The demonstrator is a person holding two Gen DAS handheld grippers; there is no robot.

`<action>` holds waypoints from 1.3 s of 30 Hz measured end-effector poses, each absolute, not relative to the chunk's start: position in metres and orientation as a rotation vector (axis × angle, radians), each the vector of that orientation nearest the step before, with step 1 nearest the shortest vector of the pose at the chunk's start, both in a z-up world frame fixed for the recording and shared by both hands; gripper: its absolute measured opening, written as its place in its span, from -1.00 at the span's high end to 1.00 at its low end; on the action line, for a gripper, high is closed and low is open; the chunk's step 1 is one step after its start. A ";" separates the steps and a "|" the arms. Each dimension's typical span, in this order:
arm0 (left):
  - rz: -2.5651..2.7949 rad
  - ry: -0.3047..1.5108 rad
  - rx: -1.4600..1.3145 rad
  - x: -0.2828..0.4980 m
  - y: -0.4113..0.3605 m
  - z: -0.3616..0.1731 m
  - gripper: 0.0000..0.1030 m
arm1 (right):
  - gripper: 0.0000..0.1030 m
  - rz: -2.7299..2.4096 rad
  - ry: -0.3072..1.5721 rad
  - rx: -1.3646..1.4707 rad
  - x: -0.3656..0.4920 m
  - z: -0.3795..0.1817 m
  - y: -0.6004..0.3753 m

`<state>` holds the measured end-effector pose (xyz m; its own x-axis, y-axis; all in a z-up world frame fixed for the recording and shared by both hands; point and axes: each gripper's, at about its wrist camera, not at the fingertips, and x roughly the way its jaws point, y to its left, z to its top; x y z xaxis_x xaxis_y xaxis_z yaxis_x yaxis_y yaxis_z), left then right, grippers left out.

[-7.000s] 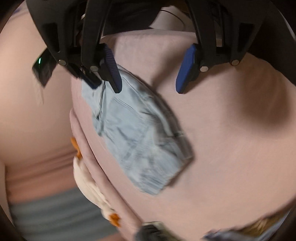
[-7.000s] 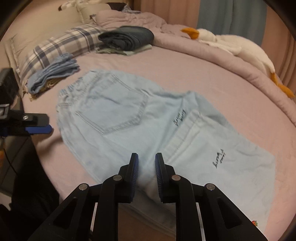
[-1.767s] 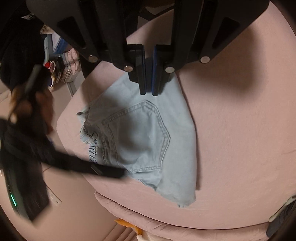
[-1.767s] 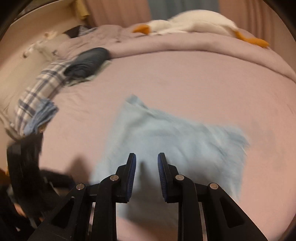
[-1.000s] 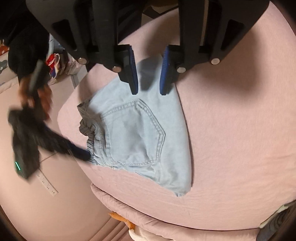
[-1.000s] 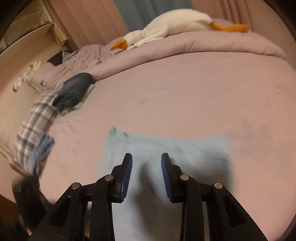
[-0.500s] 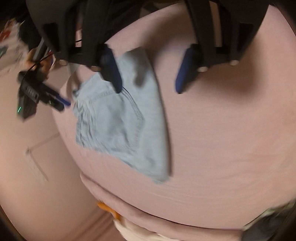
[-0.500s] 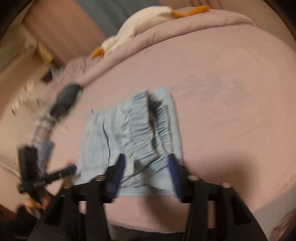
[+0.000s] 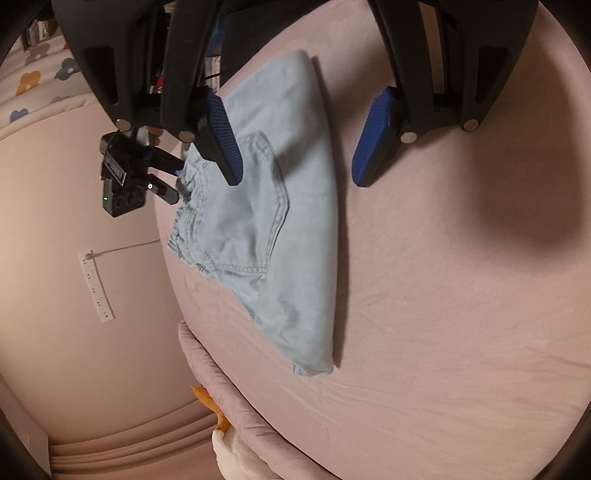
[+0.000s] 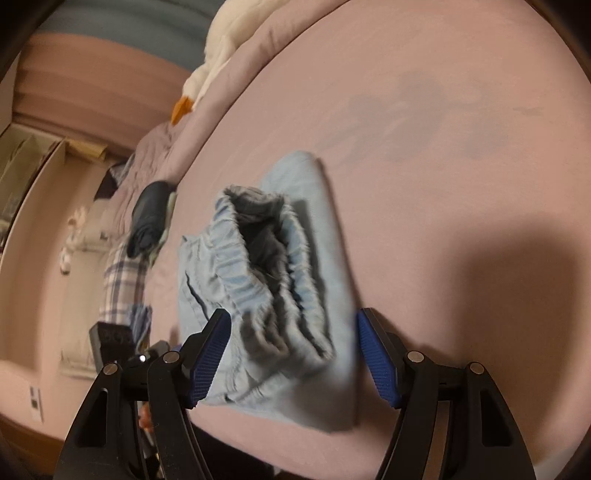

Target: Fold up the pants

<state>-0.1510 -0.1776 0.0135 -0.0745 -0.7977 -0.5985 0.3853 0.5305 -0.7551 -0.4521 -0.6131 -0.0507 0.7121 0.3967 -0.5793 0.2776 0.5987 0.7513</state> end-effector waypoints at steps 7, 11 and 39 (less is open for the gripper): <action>-1.069 1.292 -0.345 -0.150 -0.203 0.014 -0.19 | -0.60 0.152 0.877 0.852 -0.427 -0.046 -0.604; -1.096 1.280 -0.299 -0.149 -0.224 0.014 -0.21 | -0.60 0.182 0.891 0.791 -0.415 -0.045 -0.598; -0.959 1.154 -0.088 -0.166 -0.234 0.039 0.55 | 0.19 -0.021 0.787 0.481 -0.432 -0.004 -0.548</action>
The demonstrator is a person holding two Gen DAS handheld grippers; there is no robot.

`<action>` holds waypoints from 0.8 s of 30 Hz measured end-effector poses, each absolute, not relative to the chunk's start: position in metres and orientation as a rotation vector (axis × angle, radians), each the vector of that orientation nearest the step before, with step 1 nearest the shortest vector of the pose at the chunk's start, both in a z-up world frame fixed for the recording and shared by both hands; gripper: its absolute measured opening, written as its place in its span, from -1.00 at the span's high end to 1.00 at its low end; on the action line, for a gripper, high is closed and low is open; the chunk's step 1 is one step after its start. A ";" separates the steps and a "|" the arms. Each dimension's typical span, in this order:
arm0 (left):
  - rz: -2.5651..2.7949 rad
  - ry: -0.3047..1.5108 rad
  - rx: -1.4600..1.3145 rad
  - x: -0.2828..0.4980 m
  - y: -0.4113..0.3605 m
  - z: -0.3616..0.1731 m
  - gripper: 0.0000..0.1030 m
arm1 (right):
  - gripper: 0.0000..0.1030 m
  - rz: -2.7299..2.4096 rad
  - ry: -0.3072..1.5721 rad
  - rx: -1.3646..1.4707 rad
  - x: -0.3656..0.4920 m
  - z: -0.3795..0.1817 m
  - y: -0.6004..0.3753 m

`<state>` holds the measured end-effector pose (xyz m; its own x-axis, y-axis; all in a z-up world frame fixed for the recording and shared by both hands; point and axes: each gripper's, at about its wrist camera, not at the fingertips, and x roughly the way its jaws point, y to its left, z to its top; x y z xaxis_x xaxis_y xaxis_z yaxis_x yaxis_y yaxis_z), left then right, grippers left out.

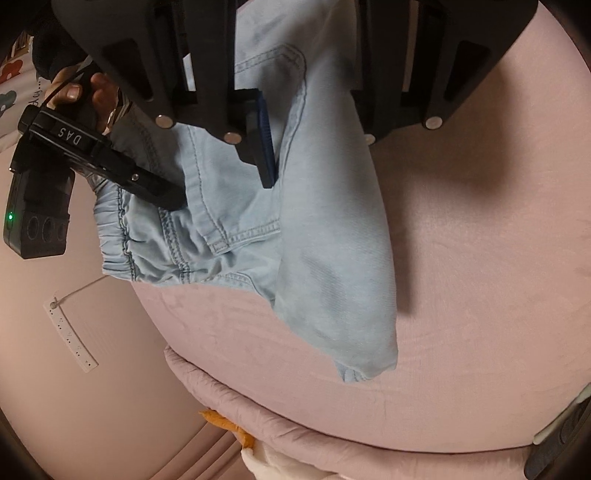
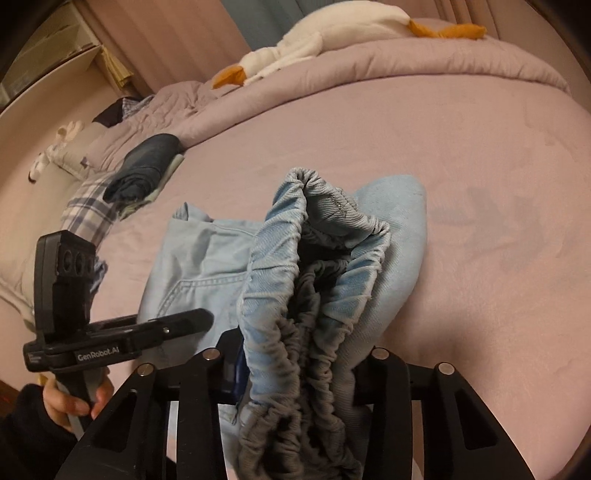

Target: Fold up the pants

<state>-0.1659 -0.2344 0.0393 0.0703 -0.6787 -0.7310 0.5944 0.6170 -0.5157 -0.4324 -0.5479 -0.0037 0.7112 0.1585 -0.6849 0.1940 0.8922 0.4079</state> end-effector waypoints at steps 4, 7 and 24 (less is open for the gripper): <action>-0.954 1.123 -0.086 -0.168 -0.228 0.049 0.55 | 0.21 -0.017 0.773 0.478 -0.436 -0.001 -0.543; -0.945 1.093 -0.069 -0.171 -0.222 0.058 0.55 | 0.21 -0.010 0.756 0.472 -0.438 0.006 -0.535; -0.840 1.017 -0.105 -0.170 -0.167 0.080 0.56 | 0.21 0.082 0.710 0.384 -0.414 0.038 -0.486</action>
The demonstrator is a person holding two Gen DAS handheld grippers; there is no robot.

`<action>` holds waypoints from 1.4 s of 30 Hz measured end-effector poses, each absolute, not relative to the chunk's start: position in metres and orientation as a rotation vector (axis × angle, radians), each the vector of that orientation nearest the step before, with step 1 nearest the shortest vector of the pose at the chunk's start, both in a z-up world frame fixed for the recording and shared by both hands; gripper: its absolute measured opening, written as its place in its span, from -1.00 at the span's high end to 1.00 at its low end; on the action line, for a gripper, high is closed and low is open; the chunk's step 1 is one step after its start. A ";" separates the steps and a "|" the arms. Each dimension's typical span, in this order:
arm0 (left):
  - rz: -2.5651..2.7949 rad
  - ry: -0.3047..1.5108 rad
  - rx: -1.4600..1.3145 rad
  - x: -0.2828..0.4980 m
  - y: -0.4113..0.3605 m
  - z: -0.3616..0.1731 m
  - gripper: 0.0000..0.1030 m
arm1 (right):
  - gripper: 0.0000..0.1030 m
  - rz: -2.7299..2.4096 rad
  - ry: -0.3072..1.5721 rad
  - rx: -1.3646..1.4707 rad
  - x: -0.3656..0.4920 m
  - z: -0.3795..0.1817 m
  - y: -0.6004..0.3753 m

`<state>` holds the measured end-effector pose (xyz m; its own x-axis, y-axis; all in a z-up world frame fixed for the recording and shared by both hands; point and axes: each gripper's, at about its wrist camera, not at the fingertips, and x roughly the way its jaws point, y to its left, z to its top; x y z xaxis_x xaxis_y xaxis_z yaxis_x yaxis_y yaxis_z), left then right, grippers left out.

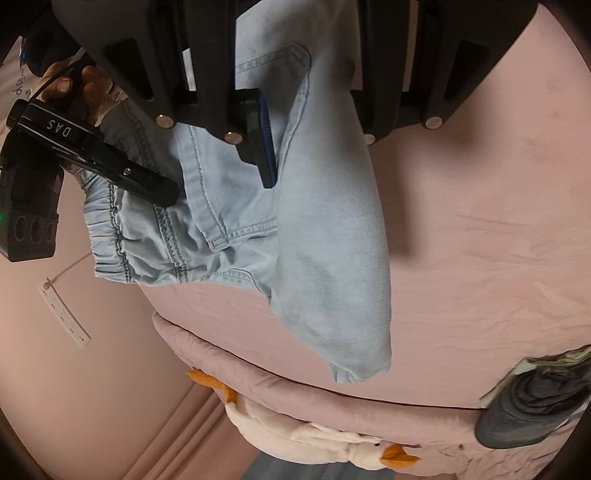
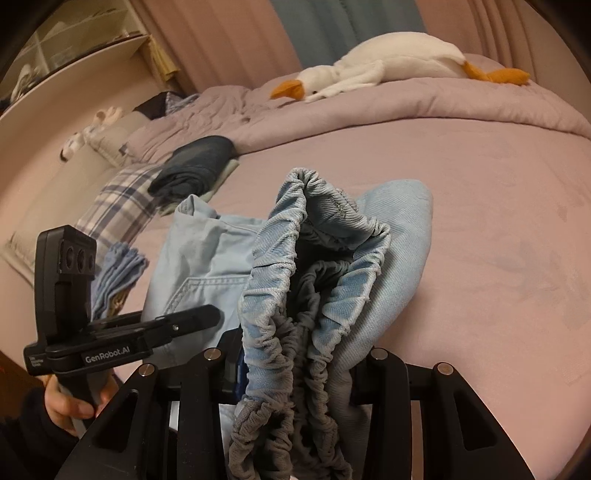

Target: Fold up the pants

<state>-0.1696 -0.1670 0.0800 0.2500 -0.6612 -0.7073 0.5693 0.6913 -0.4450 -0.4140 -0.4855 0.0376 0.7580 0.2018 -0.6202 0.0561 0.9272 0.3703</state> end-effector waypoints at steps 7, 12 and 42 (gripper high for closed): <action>-0.793 0.992 -0.112 -0.169 -0.135 0.084 0.56 | 0.21 0.120 0.718 0.352 -0.399 0.042 -0.466; -0.758 0.979 -0.130 -0.163 -0.120 0.087 0.56 | 0.21 0.146 0.725 0.330 -0.386 0.046 -0.451; -0.709 0.930 -0.099 -0.079 -0.114 0.096 0.56 | 0.21 0.181 0.699 0.236 -0.311 0.061 -0.436</action>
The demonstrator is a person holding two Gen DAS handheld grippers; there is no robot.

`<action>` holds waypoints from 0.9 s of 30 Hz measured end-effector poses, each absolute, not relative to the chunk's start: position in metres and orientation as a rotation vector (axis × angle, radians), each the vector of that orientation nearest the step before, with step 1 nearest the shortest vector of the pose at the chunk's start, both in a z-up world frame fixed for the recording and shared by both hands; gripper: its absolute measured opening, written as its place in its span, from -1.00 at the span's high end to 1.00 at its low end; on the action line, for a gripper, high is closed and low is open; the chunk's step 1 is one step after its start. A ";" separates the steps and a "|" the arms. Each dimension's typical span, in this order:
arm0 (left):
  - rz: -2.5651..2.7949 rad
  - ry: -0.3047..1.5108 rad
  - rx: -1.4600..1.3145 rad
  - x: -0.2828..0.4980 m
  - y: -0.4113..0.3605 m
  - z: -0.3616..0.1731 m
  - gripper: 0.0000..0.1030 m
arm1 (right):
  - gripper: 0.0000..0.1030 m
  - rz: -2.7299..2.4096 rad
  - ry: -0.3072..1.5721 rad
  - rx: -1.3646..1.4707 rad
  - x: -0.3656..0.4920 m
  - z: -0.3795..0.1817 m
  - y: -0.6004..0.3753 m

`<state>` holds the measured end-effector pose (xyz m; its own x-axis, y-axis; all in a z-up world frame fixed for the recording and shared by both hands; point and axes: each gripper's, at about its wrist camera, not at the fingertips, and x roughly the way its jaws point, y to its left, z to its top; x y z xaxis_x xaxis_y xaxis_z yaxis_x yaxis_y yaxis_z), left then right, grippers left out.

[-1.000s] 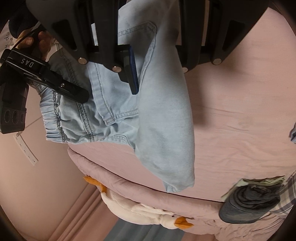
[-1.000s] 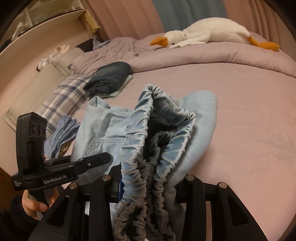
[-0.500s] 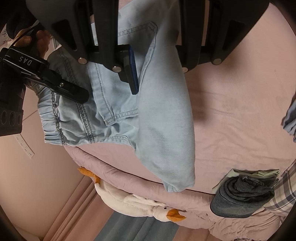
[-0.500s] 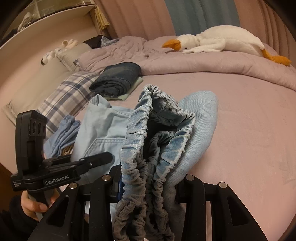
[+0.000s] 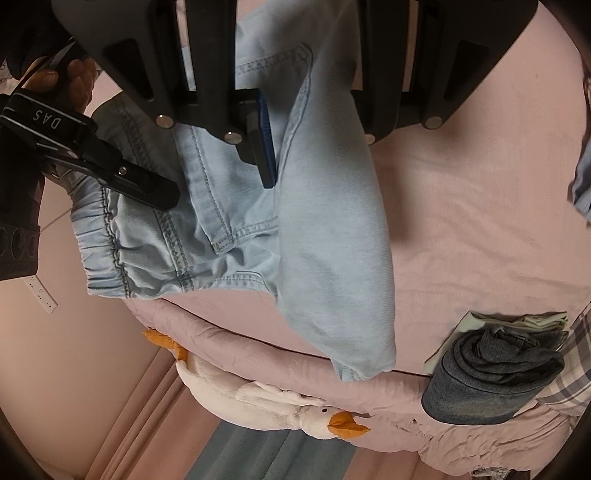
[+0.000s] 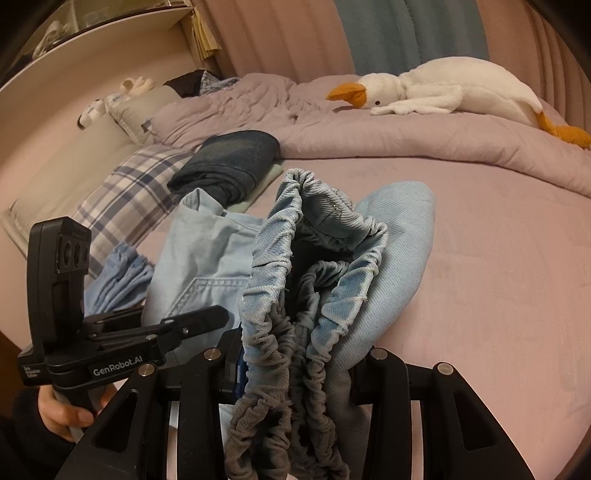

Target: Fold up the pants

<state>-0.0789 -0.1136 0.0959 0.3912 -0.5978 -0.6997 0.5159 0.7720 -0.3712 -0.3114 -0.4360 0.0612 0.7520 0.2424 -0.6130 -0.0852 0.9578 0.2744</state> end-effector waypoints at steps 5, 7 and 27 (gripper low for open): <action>-0.704 0.941 -0.090 -0.057 -0.124 0.091 0.56 | 0.21 0.175 0.699 0.241 -0.295 0.059 -0.441; -0.704 0.943 -0.085 -0.050 -0.128 0.089 0.56 | 0.21 0.173 0.700 0.247 -0.288 0.057 -0.444; -0.693 1.014 -0.050 -0.006 -0.163 0.051 0.53 | 0.21 0.132 0.760 0.288 -0.245 0.031 -0.470</action>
